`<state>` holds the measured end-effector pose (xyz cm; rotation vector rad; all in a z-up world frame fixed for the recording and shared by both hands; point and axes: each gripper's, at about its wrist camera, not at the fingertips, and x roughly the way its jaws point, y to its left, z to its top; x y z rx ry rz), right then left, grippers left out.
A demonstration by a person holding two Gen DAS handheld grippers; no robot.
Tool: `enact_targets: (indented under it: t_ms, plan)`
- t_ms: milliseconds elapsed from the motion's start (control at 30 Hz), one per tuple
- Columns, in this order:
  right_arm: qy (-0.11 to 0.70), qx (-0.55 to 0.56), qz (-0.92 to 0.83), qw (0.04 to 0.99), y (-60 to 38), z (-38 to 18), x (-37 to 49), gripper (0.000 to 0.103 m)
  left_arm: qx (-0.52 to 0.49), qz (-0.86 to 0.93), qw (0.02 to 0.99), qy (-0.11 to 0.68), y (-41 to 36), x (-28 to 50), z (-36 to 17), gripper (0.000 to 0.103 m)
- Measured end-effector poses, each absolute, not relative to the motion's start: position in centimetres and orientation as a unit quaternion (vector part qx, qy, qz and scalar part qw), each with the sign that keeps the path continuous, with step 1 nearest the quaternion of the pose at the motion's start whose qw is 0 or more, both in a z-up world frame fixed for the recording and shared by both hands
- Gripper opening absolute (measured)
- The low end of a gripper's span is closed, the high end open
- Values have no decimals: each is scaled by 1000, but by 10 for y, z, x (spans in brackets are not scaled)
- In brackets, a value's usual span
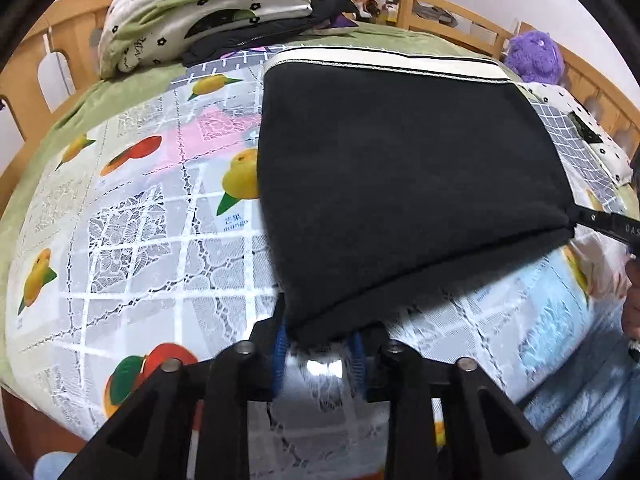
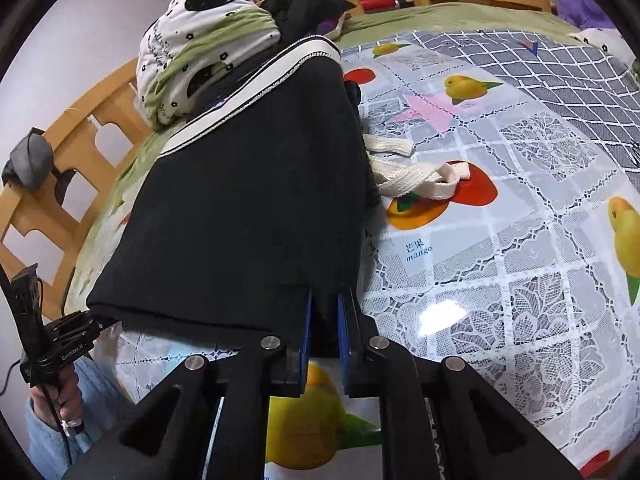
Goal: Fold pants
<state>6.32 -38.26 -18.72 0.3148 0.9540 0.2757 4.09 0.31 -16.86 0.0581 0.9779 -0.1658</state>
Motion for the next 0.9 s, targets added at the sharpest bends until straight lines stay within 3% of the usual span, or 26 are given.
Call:
enact_targets:
  t_ms: [100,167,433,567,667,767,900]
  plan:
    - [448,159,139,869,-392,-177,58,16,36,-84,885,457,7,26,-154,35]
    - [414,149,137,887,-396,-159,49,16,39,-82,892,444,14,14,-142,49]
    - [359,123,146,913,-377,-119,65,19,3,-108,910,400,8,39,-95,50]
    - [384,96,134,909,-359,-142,81,19,-13,-106,894,434,-4,71,-122,50]
    - [454,87,110,880,-357,-182,93,18,-8,-101,874,476,-7,72,-159,52]
    - [445,78,111,885,-354,-176,87,18,18,-102,878,467,-9,67,-157,54]
    - [425,85,128,892,-357,-151,88,22,-19,-112,880,461,1,90,-135,54]
